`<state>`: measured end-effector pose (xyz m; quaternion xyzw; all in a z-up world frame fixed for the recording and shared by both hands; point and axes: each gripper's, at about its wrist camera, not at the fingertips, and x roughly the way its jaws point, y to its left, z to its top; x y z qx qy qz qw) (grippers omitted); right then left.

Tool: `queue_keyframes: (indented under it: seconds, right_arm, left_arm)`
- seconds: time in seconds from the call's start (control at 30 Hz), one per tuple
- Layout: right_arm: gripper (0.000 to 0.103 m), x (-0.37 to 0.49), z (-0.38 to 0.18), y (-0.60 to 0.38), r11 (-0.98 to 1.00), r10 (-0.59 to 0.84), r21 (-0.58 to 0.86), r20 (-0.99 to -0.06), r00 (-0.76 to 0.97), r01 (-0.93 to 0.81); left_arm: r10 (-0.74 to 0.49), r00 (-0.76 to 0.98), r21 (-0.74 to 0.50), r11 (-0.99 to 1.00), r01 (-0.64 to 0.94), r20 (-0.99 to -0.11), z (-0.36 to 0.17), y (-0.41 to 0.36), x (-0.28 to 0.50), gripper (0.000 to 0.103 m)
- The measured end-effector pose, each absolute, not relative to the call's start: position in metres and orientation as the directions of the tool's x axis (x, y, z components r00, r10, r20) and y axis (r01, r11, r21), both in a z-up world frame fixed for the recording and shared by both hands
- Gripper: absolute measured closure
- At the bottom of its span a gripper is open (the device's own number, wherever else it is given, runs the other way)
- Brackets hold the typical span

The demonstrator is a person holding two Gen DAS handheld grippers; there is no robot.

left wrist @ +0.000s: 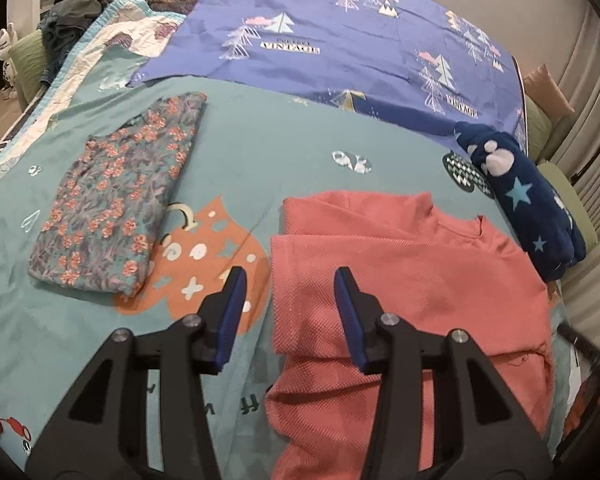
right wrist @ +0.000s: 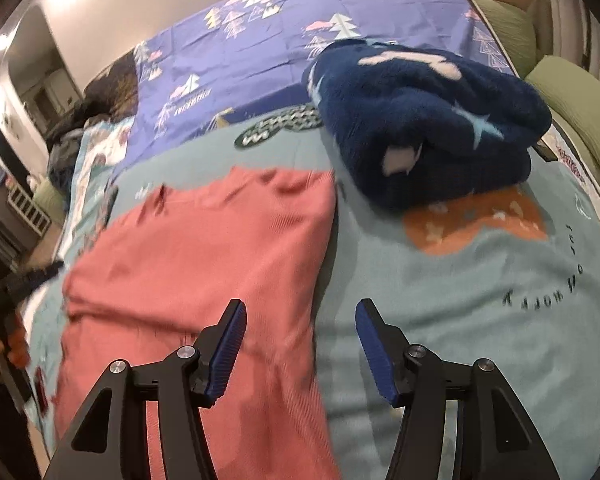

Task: Fold small clothes

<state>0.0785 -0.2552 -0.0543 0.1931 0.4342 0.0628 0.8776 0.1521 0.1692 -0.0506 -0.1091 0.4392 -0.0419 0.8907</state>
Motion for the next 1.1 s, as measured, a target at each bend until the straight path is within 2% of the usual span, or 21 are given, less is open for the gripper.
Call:
queue_keyframes:
  seconds: [0.13,0.27,0.4,0.43,0.47,0.5,0.53,0.63,0.77,0.83,0.87,0.93,1.0,1.1]
  right_arm:
    - [0.045,0.11,-0.057,-0.265,0.896,0.305,0.438,-0.735,0.605,0.08]
    - [0.045,0.136,-0.065,-0.261,0.892,0.32,0.446,-0.744,0.586,0.079]
    - [0.045,0.152,-0.067,-0.244,0.917,0.304,0.397,-0.758,0.577,0.039]
    - [0.048,0.157,-0.069,-0.237,0.928,0.294,0.372,-0.772,0.564,0.024]
    - [0.056,0.162,-0.072,-0.233,0.934,0.287,0.356,-0.783,0.552,0.021]
    - [0.091,0.165,-0.075,-0.232,0.939,0.275,0.343,-0.793,0.543,0.025]
    - [0.094,0.167,-0.078,-0.233,0.943,0.262,0.332,-0.799,0.541,0.034]
    - [0.095,0.158,-0.075,-0.261,0.902,0.305,0.426,-0.746,0.592,0.072]
    - [0.092,0.155,-0.09,-0.288,0.863,0.373,0.498,-0.742,0.557,0.085]
    - [0.083,0.155,-0.103,-0.289,0.848,0.415,0.523,-0.752,0.511,0.081]
    - [0.081,0.152,-0.104,-0.291,0.836,0.431,0.543,-0.738,0.518,0.078]
    - [0.069,0.145,-0.1,-0.295,0.816,0.455,0.574,-0.713,0.534,0.071]
    - [0.063,0.141,-0.096,-0.299,0.813,0.449,0.578,-0.701,0.554,0.072]
    - [0.061,0.145,-0.087,-0.305,0.82,0.422,0.566,-0.698,0.579,0.085]
  left_arm:
    - [-0.159,0.562,-0.217,0.975,-0.037,-0.812,-0.069,0.164,0.163,0.053]
    - [-0.185,0.542,-0.256,0.965,-0.059,-0.82,-0.08,0.166,0.166,0.053]
    - [-0.194,0.557,-0.262,0.964,-0.043,-0.808,-0.074,0.164,0.167,0.052]
    - [-0.191,0.559,-0.257,0.966,-0.041,-0.807,-0.072,0.163,0.168,0.053]
    - [-0.188,0.56,-0.253,0.967,-0.04,-0.807,-0.071,0.162,0.169,0.053]
    - [-0.188,0.561,-0.254,0.966,-0.04,-0.806,-0.07,0.162,0.171,0.053]
    - [-0.192,0.562,-0.259,0.965,-0.04,-0.805,-0.069,0.161,0.172,0.052]
    - [-0.22,0.571,-0.285,0.958,-0.026,-0.791,-0.065,0.16,0.17,0.053]
    - [-0.214,0.571,-0.257,0.966,0.006,-0.792,-0.066,0.151,0.171,0.052]
    - [-0.199,0.563,-0.239,0.971,0.003,-0.802,-0.071,0.148,0.172,0.052]
    - [-0.197,0.556,-0.237,0.972,0.001,-0.807,-0.075,0.147,0.172,0.052]
    - [-0.181,0.548,-0.214,0.977,0.003,-0.816,-0.08,0.145,0.172,0.052]
    - [-0.139,0.544,-0.161,0.987,0.007,-0.828,-0.084,0.143,0.171,0.053]
    - [-0.158,0.543,-0.175,0.984,0.02,-0.825,-0.085,0.145,0.17,0.061]
